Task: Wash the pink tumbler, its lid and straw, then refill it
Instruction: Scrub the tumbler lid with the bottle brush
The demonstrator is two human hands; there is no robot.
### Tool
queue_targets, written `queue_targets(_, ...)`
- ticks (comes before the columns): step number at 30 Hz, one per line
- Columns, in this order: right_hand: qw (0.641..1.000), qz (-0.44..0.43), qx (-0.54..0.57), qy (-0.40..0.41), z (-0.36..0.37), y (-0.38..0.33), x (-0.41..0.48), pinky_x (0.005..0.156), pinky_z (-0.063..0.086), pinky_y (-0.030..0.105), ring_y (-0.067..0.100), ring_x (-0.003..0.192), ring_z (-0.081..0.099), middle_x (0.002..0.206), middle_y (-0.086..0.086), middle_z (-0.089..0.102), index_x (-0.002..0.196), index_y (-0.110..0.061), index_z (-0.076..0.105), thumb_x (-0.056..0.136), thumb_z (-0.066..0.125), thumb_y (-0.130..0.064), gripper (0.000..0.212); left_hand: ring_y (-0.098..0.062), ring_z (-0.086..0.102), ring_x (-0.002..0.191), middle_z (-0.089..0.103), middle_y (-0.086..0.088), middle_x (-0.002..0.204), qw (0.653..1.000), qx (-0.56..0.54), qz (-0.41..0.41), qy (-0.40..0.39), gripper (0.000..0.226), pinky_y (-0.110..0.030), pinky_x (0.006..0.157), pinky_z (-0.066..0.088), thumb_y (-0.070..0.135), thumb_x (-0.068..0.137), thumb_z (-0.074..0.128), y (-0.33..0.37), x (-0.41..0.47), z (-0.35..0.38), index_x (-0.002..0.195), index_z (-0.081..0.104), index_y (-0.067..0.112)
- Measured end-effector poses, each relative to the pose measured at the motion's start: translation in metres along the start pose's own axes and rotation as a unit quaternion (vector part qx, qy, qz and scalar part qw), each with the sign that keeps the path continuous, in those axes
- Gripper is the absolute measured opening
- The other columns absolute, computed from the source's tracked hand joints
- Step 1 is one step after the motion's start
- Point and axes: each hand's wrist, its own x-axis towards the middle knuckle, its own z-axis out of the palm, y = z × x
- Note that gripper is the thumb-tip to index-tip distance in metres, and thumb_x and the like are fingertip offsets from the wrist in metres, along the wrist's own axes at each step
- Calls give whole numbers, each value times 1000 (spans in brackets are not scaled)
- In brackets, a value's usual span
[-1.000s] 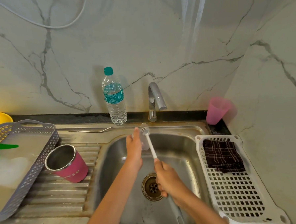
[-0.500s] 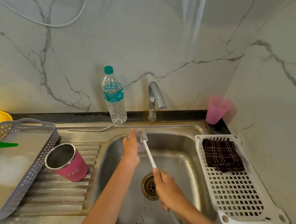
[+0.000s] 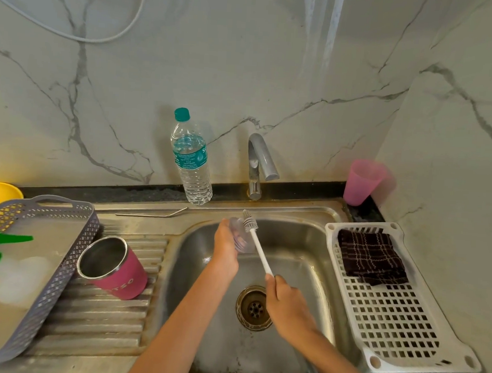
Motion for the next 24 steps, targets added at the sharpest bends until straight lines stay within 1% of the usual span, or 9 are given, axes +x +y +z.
queue_targets(5, 999, -24, -41, -14, 2, 10, -15, 56, 43, 31, 15, 60, 53, 66, -4, 53, 93, -23, 47, 103, 22, -42, 33, -15, 56, 75, 57, -7, 81, 999, -48, -7, 10, 33, -24, 71, 44, 32, 105, 35, 2, 8, -3, 88, 55, 12)
queue_targets(9, 999, -34, -27, 22, 0, 4, -7, 52, 43, 27, 12, 54, 52, 64, -3, 53, 94, -20, 49, 103, 23, -39, 34, -28, 63, 97, 63, -15, 95, 998, -34, -43, -21, 39, -39, 98, 47, 35, 105, 36, -11, -2, 4, 120, 56, 5)
queue_targets(13, 999, -41, -34, 0, 5, 1, -15, 59, 46, 32, 15, 62, 55, 69, -2, 55, 96, -21, 48, 102, 21, -43, 35, -18, 60, 72, 60, -9, 79, 998, -52, -31, -11, 38, -28, 66, 49, 29, 107, 33, 3, 8, -3, 96, 59, 5)
queue_targets(14, 998, -43, -40, -4, 4, 1, -18, 58, 45, 31, 15, 62, 55, 69, -3, 55, 94, -23, 46, 102, 21, -43, 34, -19, 61, 75, 60, -9, 80, 998, -54, -30, -6, 39, -28, 68, 49, 29, 107, 32, 4, 10, -4, 94, 59, 4)
queue_targets(16, 997, -45, -58, -3, 0, 3, -18, 57, 43, 30, 15, 62, 54, 69, -4, 55, 92, -25, 43, 102, 20, -44, 31, -24, 63, 90, 63, -8, 86, 999, -32, -19, -10, 40, -33, 85, 48, 31, 106, 34, 2, 8, -6, 108, 60, 1)
queue_targets(18, 996, -49, -71, 5, -4, 3, -11, 52, 39, 26, 13, 58, 51, 68, -4, 53, 92, -25, 42, 102, 21, -43, 30, -23, 62, 87, 65, -8, 86, 1000, -3, -17, -25, 42, -35, 95, 45, 34, 105, 37, -4, 5, -5, 120, 60, 3)
queue_targets(21, 996, -53, -73, 4, -8, 0, -7, 47, 33, 23, 9, 54, 47, 66, -4, 52, 91, -25, 42, 102, 21, -43, 30, -20, 61, 75, 63, -9, 82, 1000, 1, -5, -25, 38, -35, 84, 50, 33, 104, 39, 1, 6, -7, 119, 60, 5)
queue_targets(23, 995, -63, -81, -13, -6, 1, -13, 47, 34, 22, 9, 52, 46, 65, -5, 52, 91, -24, 43, 102, 21, -43, 32, -20, 60, 74, 61, -9, 82, 1000, -20, -4, -14, 38, -32, 72, 53, 31, 105, 36, 12, 7, -11, 123, 57, 4)
queue_targets(24, 994, -66, -85, -20, -6, 1, -18, 48, 35, 23, 9, 52, 47, 65, -5, 52, 90, -24, 43, 102, 20, -44, 32, -22, 61, 77, 61, -10, 84, 999, -31, -1, -11, 39, -32, 73, 55, 30, 105, 35, 16, 9, -13, 125, 55, 4)
